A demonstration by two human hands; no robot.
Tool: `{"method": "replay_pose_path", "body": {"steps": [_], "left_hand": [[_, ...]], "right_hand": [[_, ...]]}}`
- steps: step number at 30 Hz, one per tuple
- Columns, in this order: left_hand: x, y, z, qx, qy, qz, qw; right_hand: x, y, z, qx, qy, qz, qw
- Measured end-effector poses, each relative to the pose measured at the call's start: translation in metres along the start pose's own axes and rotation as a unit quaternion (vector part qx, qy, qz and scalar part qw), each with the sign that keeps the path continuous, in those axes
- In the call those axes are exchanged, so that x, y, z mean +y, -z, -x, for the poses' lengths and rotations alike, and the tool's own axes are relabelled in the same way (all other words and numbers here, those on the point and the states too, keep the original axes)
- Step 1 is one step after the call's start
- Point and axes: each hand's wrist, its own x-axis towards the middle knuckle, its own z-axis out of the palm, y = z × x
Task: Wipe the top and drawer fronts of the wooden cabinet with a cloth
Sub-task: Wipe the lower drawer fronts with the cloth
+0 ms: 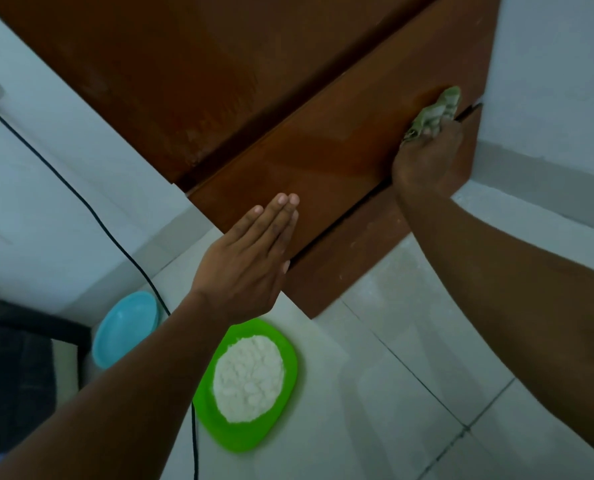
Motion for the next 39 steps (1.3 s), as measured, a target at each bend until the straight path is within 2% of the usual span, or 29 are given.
{"method": "replay_pose_path", "body": {"steps": [2,5,10,13,16,20,26,33,39], "left_hand": [[-0.003,0.005,0.005,0.005,0.009,0.0,1.0],[-0.011,0.013,0.02,0.015,0.031,0.0,0.999],[-0.031,0.029,0.046,0.021,0.054,-0.014,0.998],[-0.039,0.037,0.049,0.03,0.062,-0.025,0.997],[-0.041,0.041,0.042,0.05,0.065,-0.022,0.996],[-0.038,0.041,0.024,0.06,0.062,-0.016,0.996],[-0.031,0.039,-0.008,0.061,0.053,-0.001,0.997],[-0.021,0.033,-0.055,0.088,0.029,0.008,0.996],[-0.014,0.034,-0.088,0.089,0.03,0.013,0.996]], "right_hand": [[-0.002,0.003,0.014,0.014,0.016,-0.039,0.999],[-0.008,0.001,0.053,0.024,0.091,-0.083,0.992],[-0.03,-0.014,0.141,-0.064,0.262,-0.166,0.949],[-0.051,-0.019,0.167,-0.133,0.356,-0.134,0.915],[-0.061,-0.026,0.161,-0.132,0.408,-0.068,0.901],[-0.059,-0.034,0.146,-0.124,0.415,-0.047,0.9],[-0.063,-0.037,0.096,-0.061,0.361,-0.075,0.928],[-0.053,-0.04,0.049,-0.027,0.401,-0.078,0.912],[-0.048,-0.037,-0.004,-0.007,0.379,-0.073,0.922]]}}
